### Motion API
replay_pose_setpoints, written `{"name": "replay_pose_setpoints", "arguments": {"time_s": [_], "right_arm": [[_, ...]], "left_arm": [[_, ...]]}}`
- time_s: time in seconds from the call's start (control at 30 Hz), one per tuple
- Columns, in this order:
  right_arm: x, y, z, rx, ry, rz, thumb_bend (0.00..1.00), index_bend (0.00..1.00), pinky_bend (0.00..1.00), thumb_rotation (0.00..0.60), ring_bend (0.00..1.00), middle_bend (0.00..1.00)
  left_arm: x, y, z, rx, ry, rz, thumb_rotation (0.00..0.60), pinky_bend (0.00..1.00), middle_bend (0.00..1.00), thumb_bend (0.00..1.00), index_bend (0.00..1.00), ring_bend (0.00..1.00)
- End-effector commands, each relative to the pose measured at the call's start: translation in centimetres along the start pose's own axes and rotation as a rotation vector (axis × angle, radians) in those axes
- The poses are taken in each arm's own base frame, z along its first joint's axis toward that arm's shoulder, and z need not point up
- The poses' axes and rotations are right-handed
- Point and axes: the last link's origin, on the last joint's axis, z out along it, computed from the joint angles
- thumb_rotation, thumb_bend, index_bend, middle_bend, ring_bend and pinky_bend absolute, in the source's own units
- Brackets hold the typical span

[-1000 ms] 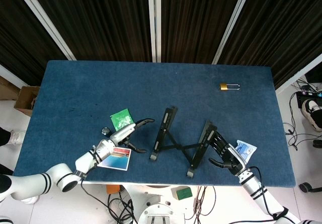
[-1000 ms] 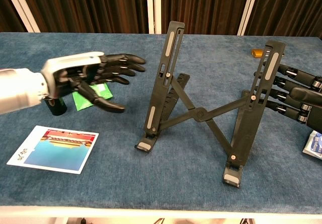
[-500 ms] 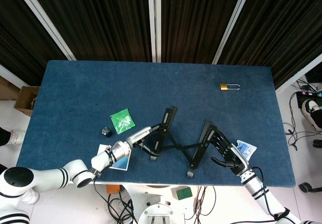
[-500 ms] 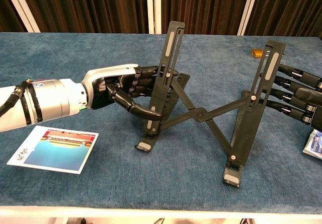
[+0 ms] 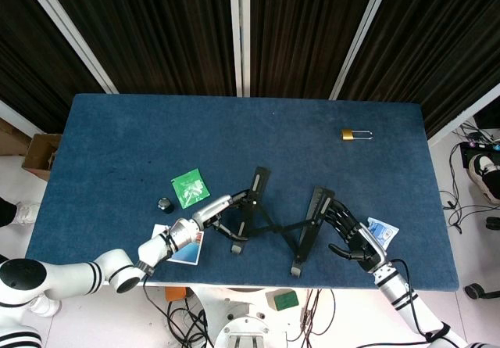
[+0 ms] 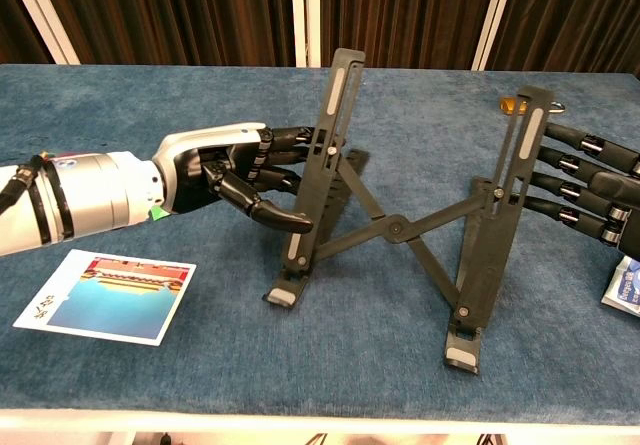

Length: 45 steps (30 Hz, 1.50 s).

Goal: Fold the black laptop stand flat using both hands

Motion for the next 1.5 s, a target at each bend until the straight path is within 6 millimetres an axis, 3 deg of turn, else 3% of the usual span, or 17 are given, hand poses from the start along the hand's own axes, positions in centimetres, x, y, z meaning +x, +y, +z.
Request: {"name": "replay_pose_setpoints", "arguments": {"time_s": [0.03,0.1,0.23,0.33,0.6,1.0,1.1,1.2,1.27,1.37,1.5], "right_arm": [[0.0,0.0,-0.1,0.002,0.001,0.000,0.18,0.00,0.00,0.600,0.00,0.02],[0.1,-0.1,-0.1,0.004,0.005,0.002,0.18,0.00,0.00,0.600,0.00,0.02],[0.5,-0.4,-0.5,0.024,0.024,-0.003,0.18,0.00,0.00,0.600,0.00,0.01],[1.0,-0.8,-1.1,0.045,0.059,-0.009,0.18,0.00,0.00,0.600,0.00,0.00],[1.6,-2.6,-1.9,0.143,0.115,-0.048,0.18,0.00,0.00,0.600,0.00,0.00],[1.5,-3.0,-2.1,0.155,0.108,-0.148,0.18,0.00,0.00,0.600,0.00,0.00],[1.6,-3.1,-1.9,0.147,0.096,-0.345,0.18,0.00,0.00,0.600,0.00,0.00],[1.5,-2.9,-1.5,0.136,0.071,-0.679,0.18,0.00,0.00,0.600,0.00,0.00],[1.1,-3.0,-1.1,0.136,0.041,-0.957,0.18,0.00,0.00,0.600,0.00,0.00],[0.6,-3.5,-0.3,0.131,0.015,-1.243,0.18,0.00,0.00,0.600,0.00,0.01],[0.0,-4.0,0.8,0.119,0.009,-1.522,0.18,0.00,0.00,0.600,0.00,0.12]], "left_arm": [[0.1,0.2,-0.3,0.001,0.002,0.011,0.600,0.16,0.12,0.12,0.10,0.43],[0.1,0.2,-0.4,0.007,0.002,0.021,0.600,0.16,0.12,0.12,0.10,0.38],[0.4,0.1,-0.6,0.018,0.010,0.063,0.600,0.15,0.10,0.12,0.09,0.12],[1.0,0.1,-1.0,0.022,0.034,0.123,0.600,0.13,0.10,0.12,0.09,0.03],[3.0,0.7,-3.4,0.106,0.060,0.407,0.600,0.12,0.06,0.10,0.09,0.00],[4.8,1.3,-6.1,0.134,0.203,0.430,0.600,0.12,0.06,0.09,0.09,0.00],[5.2,0.8,-6.4,0.134,0.226,0.498,0.600,0.12,0.06,0.09,0.09,0.00],[5.4,0.0,-6.0,0.140,0.246,0.663,0.600,0.11,0.06,0.09,0.10,0.00],[5.3,-0.5,-5.3,0.140,0.257,0.806,0.600,0.11,0.06,0.09,0.10,0.00],[4.7,-0.8,-4.0,0.127,0.253,0.954,0.600,0.11,0.06,0.09,0.10,0.00],[4.0,-0.7,-2.2,0.103,0.236,1.045,0.600,0.11,0.06,0.09,0.10,0.00]]}}
